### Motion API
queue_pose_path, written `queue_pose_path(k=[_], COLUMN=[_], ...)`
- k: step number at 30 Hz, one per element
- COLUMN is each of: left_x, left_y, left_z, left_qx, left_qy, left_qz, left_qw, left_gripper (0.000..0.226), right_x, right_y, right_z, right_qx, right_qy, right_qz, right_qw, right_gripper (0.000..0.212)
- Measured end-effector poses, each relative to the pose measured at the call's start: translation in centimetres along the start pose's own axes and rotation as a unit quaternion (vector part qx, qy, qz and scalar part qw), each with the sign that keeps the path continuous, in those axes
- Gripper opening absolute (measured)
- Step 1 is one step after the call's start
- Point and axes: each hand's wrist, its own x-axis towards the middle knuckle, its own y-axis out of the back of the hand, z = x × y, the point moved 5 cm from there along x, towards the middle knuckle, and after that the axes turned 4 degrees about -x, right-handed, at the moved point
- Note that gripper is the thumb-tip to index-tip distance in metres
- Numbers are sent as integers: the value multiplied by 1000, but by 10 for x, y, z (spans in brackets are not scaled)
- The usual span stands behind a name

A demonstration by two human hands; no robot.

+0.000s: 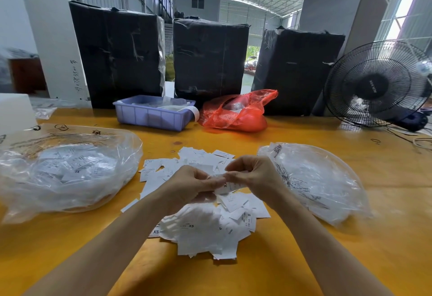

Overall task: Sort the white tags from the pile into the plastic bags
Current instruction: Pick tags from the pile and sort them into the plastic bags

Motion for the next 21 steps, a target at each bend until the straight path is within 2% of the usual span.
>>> queue_pose_path(k=[3,6,9,12,15,17,21], left_x=[0,1,-1,0,2,2,0], left_y=[-4,-4,-4,-3,1,2,-1], left_z=[1,0,-1,-2,0,1,-2], left_qx=[-43,-69,-81,-89,-102,-94,-67], left_qy=[9,19,24,15,-9,-17,-9], left_qz=[1,15,30,58,97,106,93], left_qw=[999,997,996,994,990,990,993], left_gripper=[38,30,24,22,23,24,24], right_x=[-1,0,0,0,0,0,0], right_y=[0,-2,-5,-4,-7,-7,-11], right_z=[-1,-2,-2,3,12,14,8], right_qx=[10,16,12,-21,70,103,-6], right_qy=[1,6,7,-15,-77,-83,-24], right_qz=[3,0,-4,39,80,104,78], right_qw=[1000,1000,1000,999,991,986,997], right_gripper=[16,24,39,53,38,25,19])
